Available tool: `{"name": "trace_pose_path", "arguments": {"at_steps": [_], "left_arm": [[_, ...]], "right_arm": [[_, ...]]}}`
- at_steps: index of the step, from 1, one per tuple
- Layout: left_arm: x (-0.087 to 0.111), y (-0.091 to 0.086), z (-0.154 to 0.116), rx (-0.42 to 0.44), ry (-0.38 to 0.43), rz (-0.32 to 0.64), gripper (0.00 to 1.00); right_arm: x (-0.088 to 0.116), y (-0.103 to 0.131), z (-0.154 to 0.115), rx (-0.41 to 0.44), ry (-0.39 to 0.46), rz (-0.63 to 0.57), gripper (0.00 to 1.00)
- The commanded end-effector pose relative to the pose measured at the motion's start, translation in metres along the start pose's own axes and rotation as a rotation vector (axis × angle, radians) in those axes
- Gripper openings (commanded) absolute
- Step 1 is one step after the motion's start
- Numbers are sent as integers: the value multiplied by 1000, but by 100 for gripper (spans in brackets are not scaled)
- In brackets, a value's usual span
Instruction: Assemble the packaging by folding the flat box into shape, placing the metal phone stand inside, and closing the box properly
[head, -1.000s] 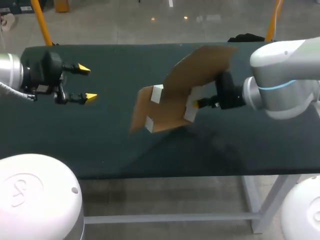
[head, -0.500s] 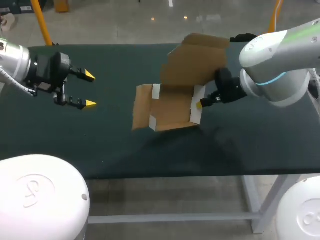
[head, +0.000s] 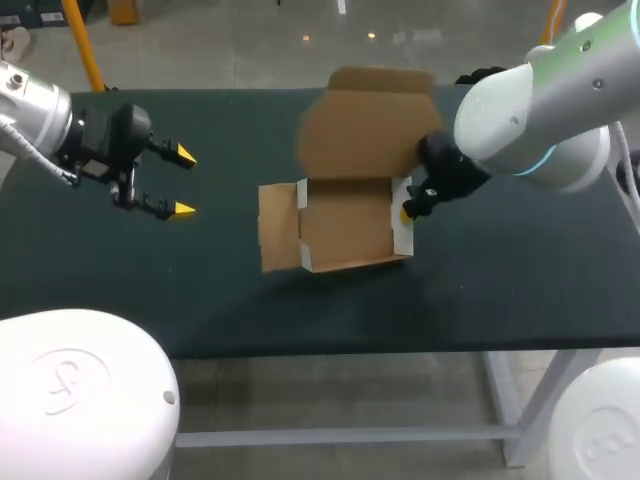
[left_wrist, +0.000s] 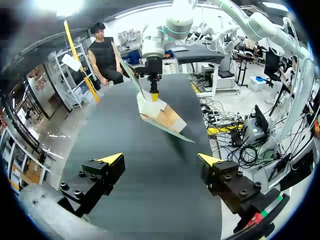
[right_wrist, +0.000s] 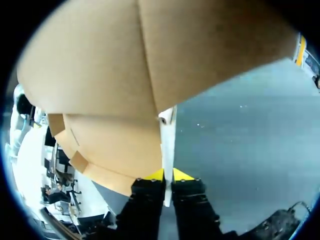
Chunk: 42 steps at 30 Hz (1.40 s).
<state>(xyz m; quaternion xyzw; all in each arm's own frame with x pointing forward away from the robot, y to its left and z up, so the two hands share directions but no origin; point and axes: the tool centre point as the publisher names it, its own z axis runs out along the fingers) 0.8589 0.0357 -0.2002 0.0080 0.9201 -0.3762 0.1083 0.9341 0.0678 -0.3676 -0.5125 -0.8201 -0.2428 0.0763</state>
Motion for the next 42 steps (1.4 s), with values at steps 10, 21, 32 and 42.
{"name": "trace_pose_path", "arguments": {"at_steps": [10, 21, 32, 42], "left_arm": [[2, 3, 5, -36, 12, 0, 100], [6, 18, 16, -66, 34, 20, 100], [5, 23, 18, -84, 56, 8, 100], [5, 23, 18, -84, 56, 8, 100]], "right_arm": [[9, -1, 5, 194, -147, 80, 0], [13, -15, 7, 299, -216, 225, 0], [11, -32, 9, 393, -289, 388, 0], [11, -32, 9, 393, -289, 388, 0]]}}
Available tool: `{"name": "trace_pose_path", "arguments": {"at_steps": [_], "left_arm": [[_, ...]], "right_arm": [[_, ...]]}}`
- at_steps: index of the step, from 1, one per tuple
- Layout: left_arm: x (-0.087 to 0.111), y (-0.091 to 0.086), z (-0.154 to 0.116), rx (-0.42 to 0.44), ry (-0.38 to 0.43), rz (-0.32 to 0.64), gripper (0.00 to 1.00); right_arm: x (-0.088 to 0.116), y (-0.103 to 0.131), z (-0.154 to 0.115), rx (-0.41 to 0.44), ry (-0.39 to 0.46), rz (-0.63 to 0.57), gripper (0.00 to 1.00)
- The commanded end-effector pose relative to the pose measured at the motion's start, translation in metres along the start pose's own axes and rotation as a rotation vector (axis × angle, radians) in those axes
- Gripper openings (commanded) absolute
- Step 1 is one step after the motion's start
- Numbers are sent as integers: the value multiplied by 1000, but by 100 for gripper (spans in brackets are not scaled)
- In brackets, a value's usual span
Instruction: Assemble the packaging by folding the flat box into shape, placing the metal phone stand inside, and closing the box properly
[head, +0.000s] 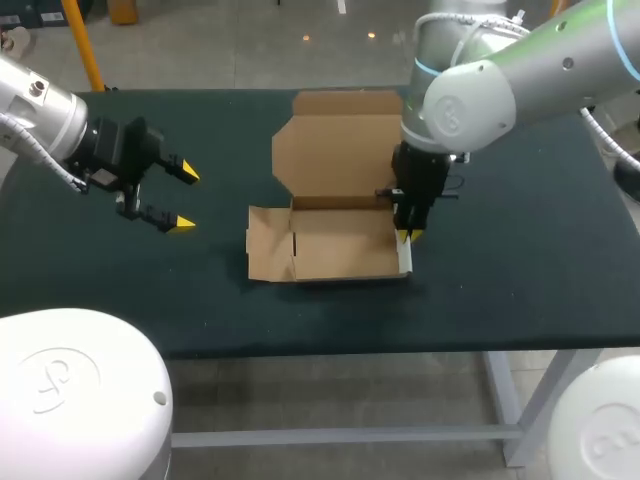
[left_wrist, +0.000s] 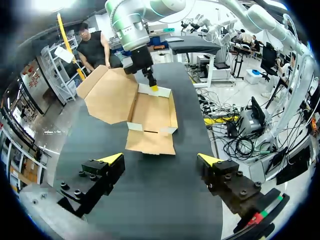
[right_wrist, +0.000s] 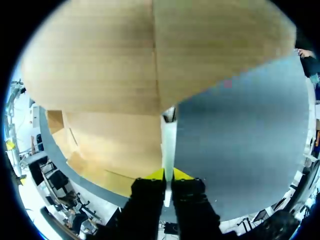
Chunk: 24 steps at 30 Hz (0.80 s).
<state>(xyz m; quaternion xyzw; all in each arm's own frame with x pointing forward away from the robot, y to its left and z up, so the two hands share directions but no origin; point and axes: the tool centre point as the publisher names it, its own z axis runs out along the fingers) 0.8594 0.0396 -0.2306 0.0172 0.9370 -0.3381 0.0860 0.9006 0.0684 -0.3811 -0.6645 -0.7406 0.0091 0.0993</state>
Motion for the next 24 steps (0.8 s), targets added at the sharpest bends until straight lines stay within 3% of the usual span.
{"name": "trace_pose_path", "arguments": {"at_steps": [1, 7, 19, 24], "left_arm": [[0, 0, -1, -3, 4, 0, 100], [0, 0, -1, -3, 4, 0, 100], [0, 0, -1, -3, 4, 0, 100], [0, 0, -1, -3, 4, 0, 100]], "right_arm": [[1, 2, 0, 12, -4, 0, 0], [3, 2, -1, 22, -9, 6, 0], [14, 3, -13, 195, 12, 6, 0], [17, 3, -3, 277, 15, 11, 0]]}}
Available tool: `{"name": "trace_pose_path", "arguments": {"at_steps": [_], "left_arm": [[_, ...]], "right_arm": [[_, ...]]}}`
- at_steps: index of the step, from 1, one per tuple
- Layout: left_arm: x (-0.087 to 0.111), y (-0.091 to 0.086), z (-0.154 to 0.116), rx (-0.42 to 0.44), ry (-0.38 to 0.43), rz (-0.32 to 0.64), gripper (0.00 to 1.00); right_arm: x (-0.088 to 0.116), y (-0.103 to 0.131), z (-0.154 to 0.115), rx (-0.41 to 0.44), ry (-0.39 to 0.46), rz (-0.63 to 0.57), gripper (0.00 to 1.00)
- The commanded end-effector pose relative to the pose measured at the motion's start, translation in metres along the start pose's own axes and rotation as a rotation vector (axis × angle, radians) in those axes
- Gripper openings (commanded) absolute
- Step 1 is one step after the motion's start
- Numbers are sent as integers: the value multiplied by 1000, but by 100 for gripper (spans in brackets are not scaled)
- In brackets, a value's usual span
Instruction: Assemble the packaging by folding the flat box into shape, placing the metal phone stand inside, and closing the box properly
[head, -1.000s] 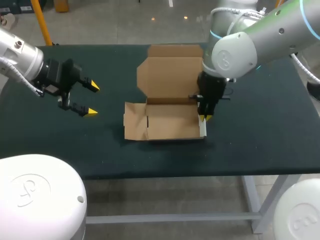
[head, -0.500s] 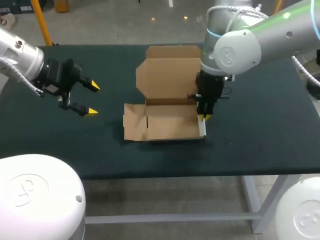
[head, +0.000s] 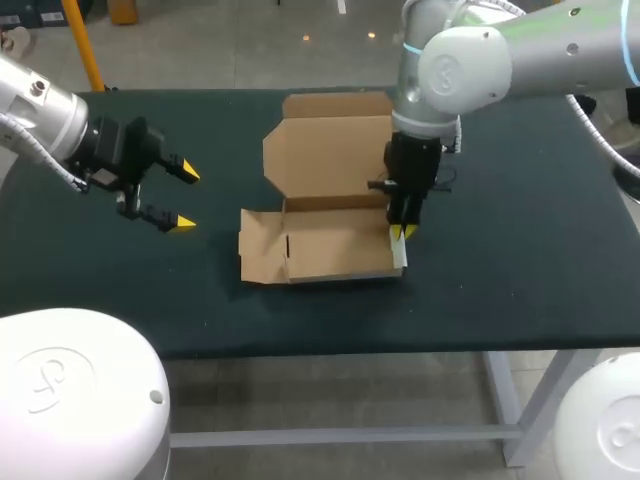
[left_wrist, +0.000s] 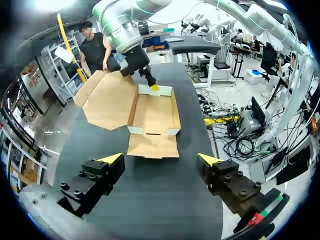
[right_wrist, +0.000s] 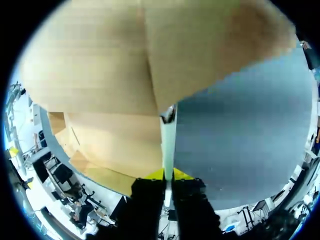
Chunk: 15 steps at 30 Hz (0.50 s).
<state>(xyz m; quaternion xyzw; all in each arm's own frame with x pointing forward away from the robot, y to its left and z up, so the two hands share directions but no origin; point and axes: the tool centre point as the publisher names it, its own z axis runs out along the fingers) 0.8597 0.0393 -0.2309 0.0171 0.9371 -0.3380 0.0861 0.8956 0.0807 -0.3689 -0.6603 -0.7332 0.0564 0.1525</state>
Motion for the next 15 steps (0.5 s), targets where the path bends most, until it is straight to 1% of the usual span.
{"name": "trace_pose_path", "arguments": {"at_steps": [1, 7, 15], "left_arm": [[0, 0, -1, -3, 4, 0, 100], [0, 0, -1, -3, 4, 0, 100], [0, 0, -1, -3, 4, 0, 100]], "right_arm": [[3, 9, 8, 148, 0, -2, 0], [4, 11, 21, 221, 22, -2, 0], [4, 13, 28, 266, 22, 3, 0]]}}
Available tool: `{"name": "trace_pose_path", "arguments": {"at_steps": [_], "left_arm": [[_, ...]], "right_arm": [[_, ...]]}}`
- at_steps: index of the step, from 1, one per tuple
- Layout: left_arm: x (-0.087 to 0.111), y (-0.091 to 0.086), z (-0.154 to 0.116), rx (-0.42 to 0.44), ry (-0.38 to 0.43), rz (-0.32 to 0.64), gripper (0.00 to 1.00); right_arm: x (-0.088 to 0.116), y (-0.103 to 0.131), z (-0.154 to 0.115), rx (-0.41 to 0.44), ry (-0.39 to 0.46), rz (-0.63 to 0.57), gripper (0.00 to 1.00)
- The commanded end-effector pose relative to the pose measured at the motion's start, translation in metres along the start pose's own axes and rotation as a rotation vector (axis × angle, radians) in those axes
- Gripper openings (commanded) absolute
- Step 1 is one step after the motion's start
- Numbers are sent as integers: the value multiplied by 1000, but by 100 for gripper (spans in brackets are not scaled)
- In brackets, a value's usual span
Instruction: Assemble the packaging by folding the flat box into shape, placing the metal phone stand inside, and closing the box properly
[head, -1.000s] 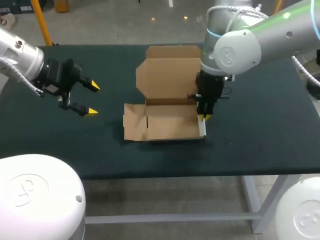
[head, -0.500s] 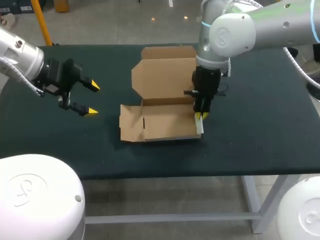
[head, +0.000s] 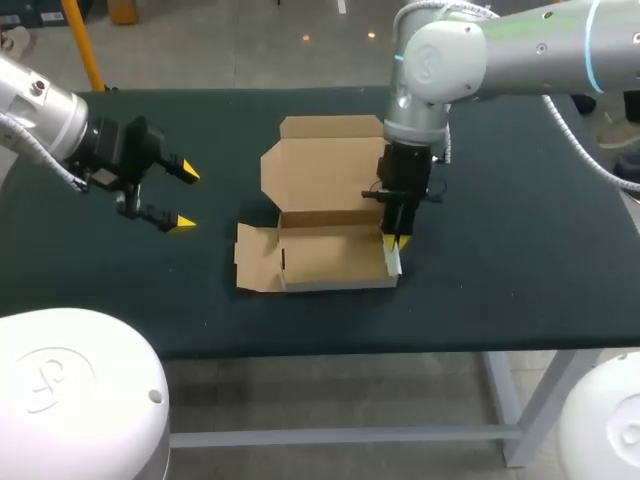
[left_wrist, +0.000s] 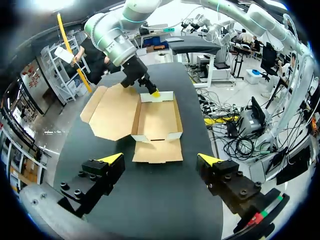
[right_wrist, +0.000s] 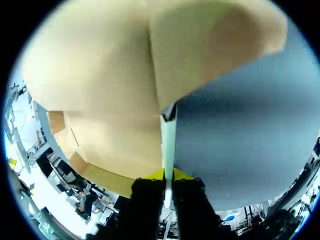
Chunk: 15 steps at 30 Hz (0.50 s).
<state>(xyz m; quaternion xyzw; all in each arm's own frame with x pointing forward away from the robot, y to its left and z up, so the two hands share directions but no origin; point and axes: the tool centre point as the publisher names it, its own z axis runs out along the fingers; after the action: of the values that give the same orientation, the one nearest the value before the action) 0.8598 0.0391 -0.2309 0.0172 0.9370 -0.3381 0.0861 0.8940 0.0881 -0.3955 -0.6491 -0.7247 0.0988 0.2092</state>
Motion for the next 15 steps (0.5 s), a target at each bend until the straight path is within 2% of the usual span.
{"name": "trace_pose_path", "arguments": {"at_steps": [1, 15], "left_arm": [[0, 0, -1, -3, 4, 0, 100], [0, 0, -1, -3, 4, 0, 100]], "right_arm": [[0, 6, 2, 129, -7, 4, 0], [-1, 9, 3, 101, -58, 38, 0]]}}
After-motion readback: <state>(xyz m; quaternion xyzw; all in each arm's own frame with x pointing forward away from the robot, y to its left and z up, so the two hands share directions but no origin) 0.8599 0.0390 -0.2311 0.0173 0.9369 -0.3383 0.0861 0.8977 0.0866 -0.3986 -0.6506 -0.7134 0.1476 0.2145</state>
